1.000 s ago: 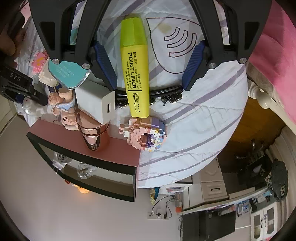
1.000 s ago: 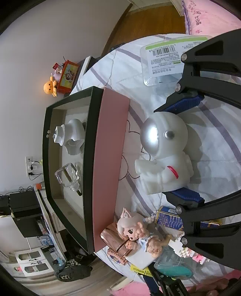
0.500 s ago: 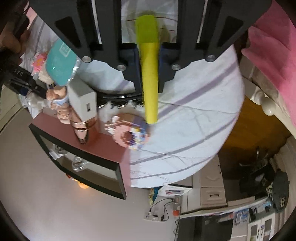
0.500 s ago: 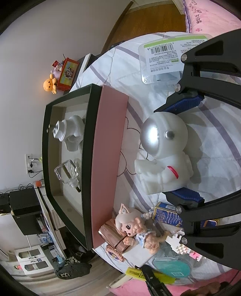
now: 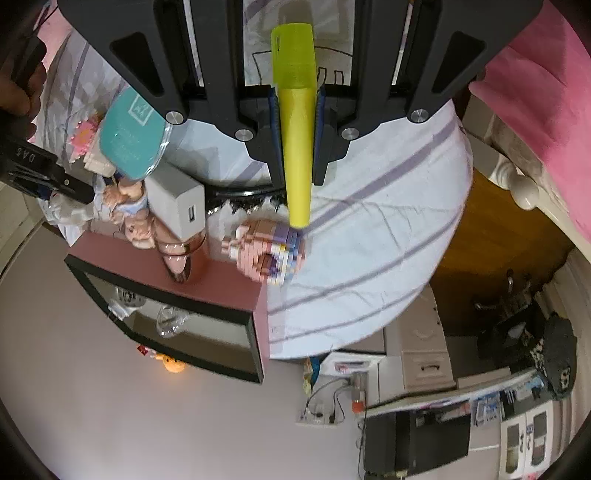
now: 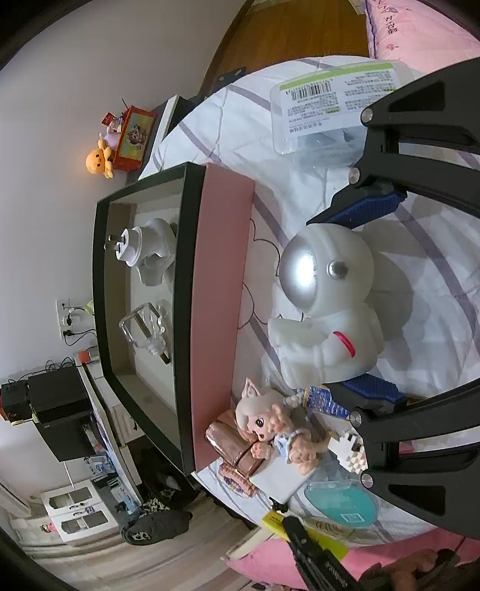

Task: Organize rigid objects
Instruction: 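Carry highlighter and toy into the pink box and open both tools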

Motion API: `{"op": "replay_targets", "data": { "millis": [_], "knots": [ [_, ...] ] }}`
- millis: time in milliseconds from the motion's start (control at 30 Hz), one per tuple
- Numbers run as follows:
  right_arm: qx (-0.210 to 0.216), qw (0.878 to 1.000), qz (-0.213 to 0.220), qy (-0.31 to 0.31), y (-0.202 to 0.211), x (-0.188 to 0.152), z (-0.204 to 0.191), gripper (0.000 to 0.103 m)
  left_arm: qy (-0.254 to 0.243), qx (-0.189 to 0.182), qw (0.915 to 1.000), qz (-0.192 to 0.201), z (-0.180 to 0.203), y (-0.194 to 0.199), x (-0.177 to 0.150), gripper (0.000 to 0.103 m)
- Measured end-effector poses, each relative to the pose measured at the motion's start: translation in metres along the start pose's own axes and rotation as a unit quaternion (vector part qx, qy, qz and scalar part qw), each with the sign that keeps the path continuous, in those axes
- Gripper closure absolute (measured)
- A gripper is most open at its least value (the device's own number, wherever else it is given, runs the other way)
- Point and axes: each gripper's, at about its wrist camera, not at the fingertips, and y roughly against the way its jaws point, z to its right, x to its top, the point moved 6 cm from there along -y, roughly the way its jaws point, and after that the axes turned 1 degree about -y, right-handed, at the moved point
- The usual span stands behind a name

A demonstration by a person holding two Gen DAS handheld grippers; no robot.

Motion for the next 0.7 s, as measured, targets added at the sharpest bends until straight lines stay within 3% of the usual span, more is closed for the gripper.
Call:
{"op": "replay_targets", "data": {
  "millis": [133,267,700],
  "knots": [
    [0.0,1.0,-0.008,0.001,-0.004,-0.003,-0.002,0.033,0.009,0.008,0.9999,-0.008,-0.003,-0.009,-0.004,0.089],
    [0.0,1.0,-0.009,0.001,-0.005,-0.004,-0.002,0.033,-0.004,0.001,0.9998,0.021,0.001,0.002,0.001,0.089],
    [0.008,1.0,0.012,0.003,0.015,0.011,-0.004,0.033,-0.025,0.008,0.9977,0.062,0.009,0.031,0.03,0.089]
  ]
}}
